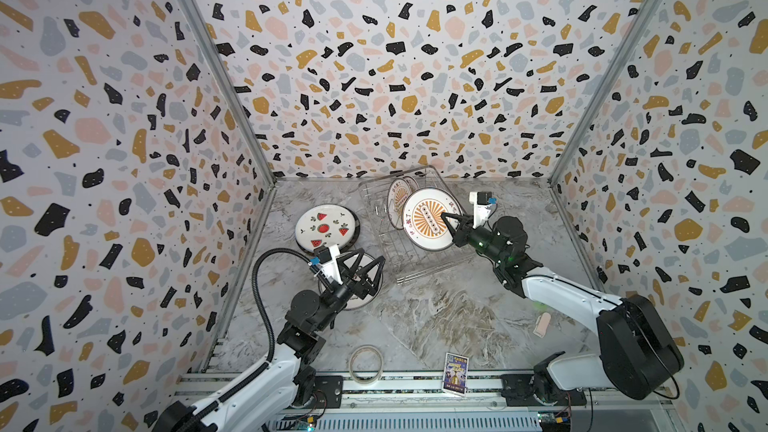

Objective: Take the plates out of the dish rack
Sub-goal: 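Pull the sunburst plate up out of the rack with the right gripper, then grip the plate rim with the left gripper while the right gripper releases and withdraws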

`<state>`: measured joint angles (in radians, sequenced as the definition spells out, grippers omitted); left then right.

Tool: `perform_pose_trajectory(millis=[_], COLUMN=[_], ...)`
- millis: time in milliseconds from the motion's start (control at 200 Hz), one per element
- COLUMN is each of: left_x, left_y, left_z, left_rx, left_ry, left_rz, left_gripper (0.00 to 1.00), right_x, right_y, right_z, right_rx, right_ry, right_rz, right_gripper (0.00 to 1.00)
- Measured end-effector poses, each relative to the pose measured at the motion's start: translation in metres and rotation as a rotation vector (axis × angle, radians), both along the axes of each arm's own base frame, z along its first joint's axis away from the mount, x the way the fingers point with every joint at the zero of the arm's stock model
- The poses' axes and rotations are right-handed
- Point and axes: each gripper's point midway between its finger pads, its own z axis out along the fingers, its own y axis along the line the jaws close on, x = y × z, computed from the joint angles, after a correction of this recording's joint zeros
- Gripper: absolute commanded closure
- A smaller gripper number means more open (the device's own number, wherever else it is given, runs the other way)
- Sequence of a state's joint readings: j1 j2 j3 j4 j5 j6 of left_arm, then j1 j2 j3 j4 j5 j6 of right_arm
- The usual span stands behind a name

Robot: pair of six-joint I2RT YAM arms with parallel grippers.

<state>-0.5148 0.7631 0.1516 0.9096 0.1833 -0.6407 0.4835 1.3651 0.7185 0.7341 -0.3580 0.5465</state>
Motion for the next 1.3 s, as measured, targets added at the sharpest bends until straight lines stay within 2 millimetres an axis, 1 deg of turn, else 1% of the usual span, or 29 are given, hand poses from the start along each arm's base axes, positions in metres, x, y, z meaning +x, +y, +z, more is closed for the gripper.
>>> perform_pose_trajectory(millis=[85,155,195,280,355,496,586,656,726,816,901,976,1031,1101,1181,1302], left_x=[-0.003,-0.005,-0.007,-0.011,-0.014,-0.02,-0.024,-0.025,-0.023,-0.022,-0.021,-0.02,-0.02,-0.019,-0.017,-0.016], left_y=[-0.006,-0.016,-0.023,-0.035,-0.042,-0.051,-0.056,-0.06,-0.062,-0.062,-0.061,-0.059,-0.057,-0.054,-0.053,-0.052], left_z=[0.0,0.006,0.004,-0.001,-0.002,0.001,0.003,0.006,0.006,0.005,0.009,0.011,0.012,0.011,0.008,0.004], left_rx=[0.001,-0.011,-0.009,0.001,0.001,-0.018,-0.025,-0.029,-0.035,-0.046,-0.065,-0.083,-0.087,-0.091,-0.092,-0.092], left_ry=[0.001,-0.008,0.002,0.019,0.023,0.021,0.013,0.012,0.021,0.037,0.036,0.044,0.042,0.049,0.062,0.077], left_rz=[-0.038,-0.088,-0.119,-0.167,-0.193,-0.233,-0.255,-0.264,-0.261,-0.254,-0.243,-0.234,-0.224,-0.211,-0.2,-0.197], left_gripper=[0.0,0.0,0.0,0.0,0.03,0.08,0.18,0.19,0.25,0.39,0.46,0.61,0.69,0.72,0.82,0.87], right_x=[-0.011,-0.029,-0.04,-0.056,-0.068,-0.085,-0.092,-0.096,-0.1,-0.106,-0.11,-0.111,-0.111,-0.111,-0.113,-0.115], right_y=[0.002,0.001,0.002,0.003,0.005,0.009,0.014,0.02,0.026,0.034,0.039,0.04,0.041,0.043,0.047,0.05], right_z=[0.011,0.02,0.025,0.033,0.035,0.029,0.028,0.026,0.023,0.017,0.014,0.013,0.013,0.012,0.012,0.012], right_rx=[0.03,0.062,0.081,0.115,0.137,0.164,0.173,0.177,0.176,0.171,0.167,0.166,0.163,0.153,0.143,0.134], right_ry=[-0.025,-0.049,-0.064,-0.088,-0.094,-0.077,-0.07,-0.062,-0.051,-0.033,-0.024,-0.024,-0.027,-0.032,-0.038,-0.048], right_rz=[0.047,0.102,0.142,0.206,0.263,0.335,0.377,0.404,0.43,0.464,0.483,0.484,0.478,0.474,0.476,0.476], right_gripper=[0.94,0.94,0.94,0.94,0.94,0.94,0.94,0.94,0.94,0.94,0.94,0.94,0.94,0.94,0.94,0.94])
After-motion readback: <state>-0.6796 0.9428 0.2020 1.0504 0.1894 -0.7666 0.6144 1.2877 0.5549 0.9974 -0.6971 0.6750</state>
